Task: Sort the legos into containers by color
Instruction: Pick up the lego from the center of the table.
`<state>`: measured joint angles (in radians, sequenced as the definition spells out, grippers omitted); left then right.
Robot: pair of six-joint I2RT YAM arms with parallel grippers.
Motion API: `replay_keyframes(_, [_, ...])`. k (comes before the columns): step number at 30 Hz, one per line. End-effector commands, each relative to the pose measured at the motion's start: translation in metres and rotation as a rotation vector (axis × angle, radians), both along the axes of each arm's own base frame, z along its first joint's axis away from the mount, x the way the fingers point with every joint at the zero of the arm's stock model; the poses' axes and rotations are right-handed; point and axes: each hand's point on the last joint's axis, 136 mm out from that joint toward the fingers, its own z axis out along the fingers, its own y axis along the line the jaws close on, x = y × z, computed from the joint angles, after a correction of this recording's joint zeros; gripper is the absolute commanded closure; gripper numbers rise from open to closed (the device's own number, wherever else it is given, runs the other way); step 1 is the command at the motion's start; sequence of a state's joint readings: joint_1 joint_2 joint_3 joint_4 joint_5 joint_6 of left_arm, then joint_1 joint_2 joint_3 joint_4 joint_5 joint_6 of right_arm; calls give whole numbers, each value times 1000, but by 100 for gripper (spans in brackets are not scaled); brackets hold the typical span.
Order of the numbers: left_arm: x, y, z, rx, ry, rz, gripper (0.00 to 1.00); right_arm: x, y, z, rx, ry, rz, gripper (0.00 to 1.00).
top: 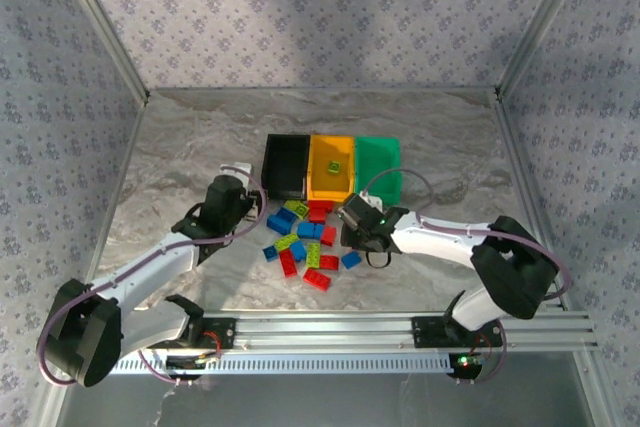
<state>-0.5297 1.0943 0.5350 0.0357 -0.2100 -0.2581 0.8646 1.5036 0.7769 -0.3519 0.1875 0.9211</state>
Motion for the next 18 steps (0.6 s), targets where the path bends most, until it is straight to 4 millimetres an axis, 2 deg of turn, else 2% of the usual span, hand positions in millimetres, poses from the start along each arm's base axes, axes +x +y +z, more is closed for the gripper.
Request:
replay_keyframes(1, [4,2,1,2,-19,7,48,3,1,-1,-23,0,-1,64])
replay_keyframes(3, [6,3,0,15,-11,20,48,4,2,0,-27,-5,3,74])
replay_keyframes(7, [10,12,-3,34,-2,78,47,6,-1,6,-39,-20,3,86])
replay_keyframes(13, [11,18,-3,53,3,113,47,9,-6,15,-41,-38,0,88])
replay_keyframes(18, [10,17,0,43,-4,109,47,13,-9,31,-32,-75,-2,88])
